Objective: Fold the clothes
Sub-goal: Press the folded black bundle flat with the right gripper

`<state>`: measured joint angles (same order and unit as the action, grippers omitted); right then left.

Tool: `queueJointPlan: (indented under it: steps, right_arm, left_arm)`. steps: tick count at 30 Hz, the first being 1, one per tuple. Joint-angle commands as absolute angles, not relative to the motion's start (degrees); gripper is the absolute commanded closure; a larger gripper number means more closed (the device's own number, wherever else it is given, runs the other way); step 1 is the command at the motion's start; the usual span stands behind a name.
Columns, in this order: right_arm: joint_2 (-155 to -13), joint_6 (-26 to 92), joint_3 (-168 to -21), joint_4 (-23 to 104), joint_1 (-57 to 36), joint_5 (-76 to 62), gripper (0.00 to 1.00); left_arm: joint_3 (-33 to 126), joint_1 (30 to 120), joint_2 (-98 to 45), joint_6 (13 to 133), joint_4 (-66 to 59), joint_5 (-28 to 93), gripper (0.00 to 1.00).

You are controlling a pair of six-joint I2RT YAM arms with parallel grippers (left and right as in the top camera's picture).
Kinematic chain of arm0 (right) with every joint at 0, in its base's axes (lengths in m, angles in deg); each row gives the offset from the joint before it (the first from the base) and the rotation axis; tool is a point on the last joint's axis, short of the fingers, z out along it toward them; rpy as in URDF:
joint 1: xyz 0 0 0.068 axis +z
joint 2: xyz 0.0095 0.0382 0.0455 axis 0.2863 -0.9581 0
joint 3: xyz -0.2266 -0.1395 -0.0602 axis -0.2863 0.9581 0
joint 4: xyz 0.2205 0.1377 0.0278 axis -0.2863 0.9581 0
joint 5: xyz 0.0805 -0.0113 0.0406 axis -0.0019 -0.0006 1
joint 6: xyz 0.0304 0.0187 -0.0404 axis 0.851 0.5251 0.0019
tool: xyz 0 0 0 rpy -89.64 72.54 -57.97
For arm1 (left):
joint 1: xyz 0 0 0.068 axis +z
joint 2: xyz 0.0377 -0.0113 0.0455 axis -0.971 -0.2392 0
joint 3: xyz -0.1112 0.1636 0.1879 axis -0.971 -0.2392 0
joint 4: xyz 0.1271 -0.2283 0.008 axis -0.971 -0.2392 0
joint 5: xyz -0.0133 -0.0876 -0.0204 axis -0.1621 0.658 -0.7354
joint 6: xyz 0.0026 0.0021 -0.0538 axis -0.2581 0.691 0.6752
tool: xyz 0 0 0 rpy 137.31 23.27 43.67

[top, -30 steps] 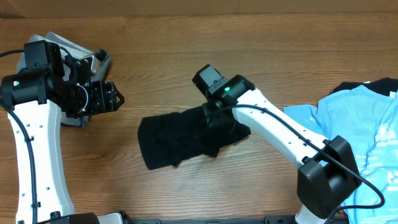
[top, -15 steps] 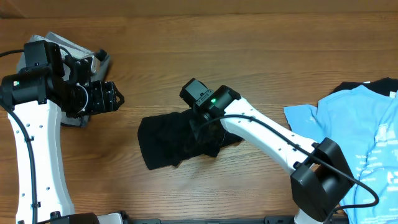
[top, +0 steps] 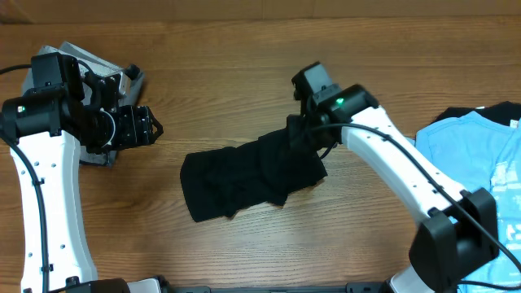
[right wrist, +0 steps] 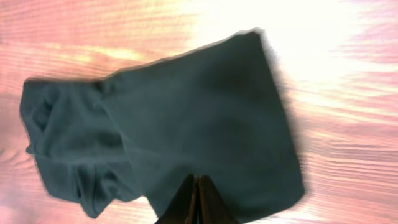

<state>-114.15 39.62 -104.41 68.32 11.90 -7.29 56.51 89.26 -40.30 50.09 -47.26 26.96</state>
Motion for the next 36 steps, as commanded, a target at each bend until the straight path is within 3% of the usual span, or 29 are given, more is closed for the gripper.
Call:
queueJointPlan:
  steps: [1, 8, 23, 27, 36]
  right_arm:
    - [-117.24, 43.03, -95.73, 63.23, 14.5, 3.07, 0.96]
    - [-117.48, 50.25, -84.24, 53.81, 19.46, 7.53, 0.96]
    - [-111.31, 43.21, -97.46, 53.18, 13.89, 6.41, 0.96]
    - [-113.67, 46.09, -97.4, 52.74, 13.8, 1.21, 0.96]
    - [-126.39, 53.5, -95.97, 44.39, 16.01, 4.47, 0.96]
  left_arm:
    - [57.47, 88.87, -39.62, 49.24, -46.8, 27.0, 0.23]
    - [57.47, 88.89, -39.62, 49.22, -47.35, 26.98, 0.23]
    - [57.47, 88.87, -39.62, 49.24, -47.0, 27.0, 0.23]
    - [57.47, 88.87, -39.62, 49.22, -46.93, 26.98, 0.22]
    - [57.47, 88.87, -39.62, 49.24, -47.35, 27.0, 0.22]
